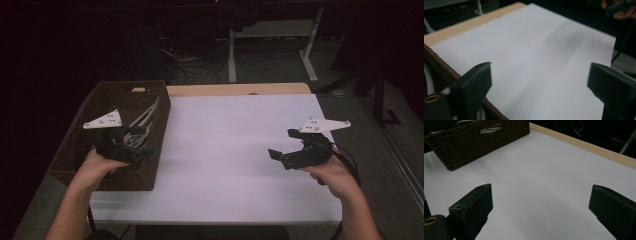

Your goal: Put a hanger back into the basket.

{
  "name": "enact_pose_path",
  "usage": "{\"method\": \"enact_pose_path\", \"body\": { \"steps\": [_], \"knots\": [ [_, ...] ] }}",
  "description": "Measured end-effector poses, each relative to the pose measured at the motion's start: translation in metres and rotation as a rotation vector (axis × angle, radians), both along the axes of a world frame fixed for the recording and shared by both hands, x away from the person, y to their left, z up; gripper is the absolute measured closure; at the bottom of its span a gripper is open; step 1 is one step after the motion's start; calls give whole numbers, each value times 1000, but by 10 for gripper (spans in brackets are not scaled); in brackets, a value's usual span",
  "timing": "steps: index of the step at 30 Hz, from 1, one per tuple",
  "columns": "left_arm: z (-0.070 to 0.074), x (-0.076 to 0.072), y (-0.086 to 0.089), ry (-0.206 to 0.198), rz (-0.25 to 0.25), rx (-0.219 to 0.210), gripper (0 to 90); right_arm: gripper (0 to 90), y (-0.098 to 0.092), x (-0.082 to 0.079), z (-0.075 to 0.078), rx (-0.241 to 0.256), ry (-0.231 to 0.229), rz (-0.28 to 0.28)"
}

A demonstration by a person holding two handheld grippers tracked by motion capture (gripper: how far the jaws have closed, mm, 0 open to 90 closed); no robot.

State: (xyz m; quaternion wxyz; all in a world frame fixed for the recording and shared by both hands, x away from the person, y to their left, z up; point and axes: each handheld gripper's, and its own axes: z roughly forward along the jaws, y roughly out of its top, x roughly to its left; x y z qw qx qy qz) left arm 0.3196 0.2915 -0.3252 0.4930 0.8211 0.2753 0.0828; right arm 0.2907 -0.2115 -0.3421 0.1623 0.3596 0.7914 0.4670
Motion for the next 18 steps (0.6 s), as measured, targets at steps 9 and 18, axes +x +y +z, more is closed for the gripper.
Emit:
{"method": "enact_pose_path", "body": {
  "steps": [9,18],
  "knots": [
    [-12,0,-5,1,-23,-1,0,52,4,3,-6,-11,10,13],
    [-17,1,-4,3,-22,-12,0,53,5,3,-7,-6,12,14]
  ]
}}
